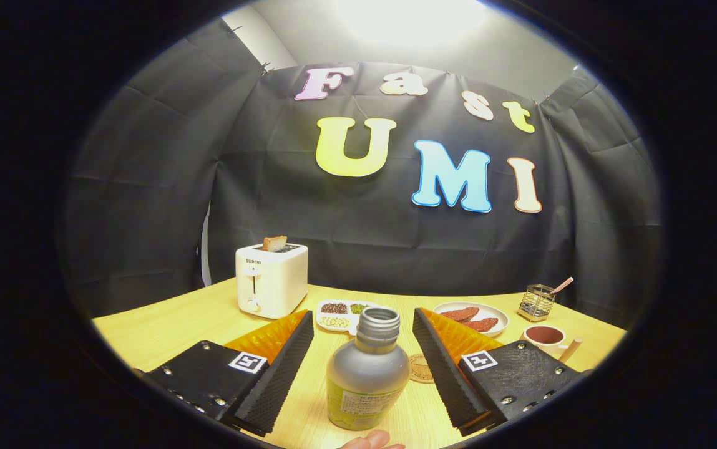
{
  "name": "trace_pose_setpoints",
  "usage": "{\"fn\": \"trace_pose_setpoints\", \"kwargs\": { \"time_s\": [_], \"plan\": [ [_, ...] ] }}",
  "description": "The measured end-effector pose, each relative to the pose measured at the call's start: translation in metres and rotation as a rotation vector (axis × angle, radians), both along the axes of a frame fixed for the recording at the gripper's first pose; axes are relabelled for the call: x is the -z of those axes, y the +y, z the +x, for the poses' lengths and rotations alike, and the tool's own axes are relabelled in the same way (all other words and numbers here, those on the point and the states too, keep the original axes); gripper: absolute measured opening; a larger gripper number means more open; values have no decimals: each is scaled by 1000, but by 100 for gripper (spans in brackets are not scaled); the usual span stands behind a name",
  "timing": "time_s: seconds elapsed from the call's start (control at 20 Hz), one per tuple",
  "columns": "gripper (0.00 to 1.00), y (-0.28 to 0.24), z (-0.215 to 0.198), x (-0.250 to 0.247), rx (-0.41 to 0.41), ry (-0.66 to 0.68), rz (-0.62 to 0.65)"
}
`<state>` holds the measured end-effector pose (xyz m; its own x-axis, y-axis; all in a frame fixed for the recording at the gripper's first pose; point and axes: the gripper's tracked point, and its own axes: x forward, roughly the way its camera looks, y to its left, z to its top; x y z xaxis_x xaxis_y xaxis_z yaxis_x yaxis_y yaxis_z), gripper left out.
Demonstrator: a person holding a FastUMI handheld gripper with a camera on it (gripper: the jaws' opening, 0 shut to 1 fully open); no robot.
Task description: Take the bottle from table, then pour the juice into the cup, finally place the bottle on the coaster
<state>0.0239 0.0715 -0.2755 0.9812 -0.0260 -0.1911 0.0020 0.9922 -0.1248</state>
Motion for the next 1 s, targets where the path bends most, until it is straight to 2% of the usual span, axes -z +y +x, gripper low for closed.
{"fn": "trace_pose_setpoints", "kwargs": {
  "time_s": [0.4, 0.5, 0.55, 0.6, 0.7, 0.85, 1.0],
  "plan": [
    [98, -6, 2, 44, 6, 52, 28],
    [95, -7, 2, 48, 11, 54, 13],
    [93, -8, 1, 47, 13, 48, 7],
    [83, -6, 1, 46, 8, 47, 7],
    [80, -9, -1, 42, 14, 47, -21],
    [79, -22, -3, 25, 35, 21, -38],
    [79, -41, 2, 8, 55, -1, 11]
  ]
}}
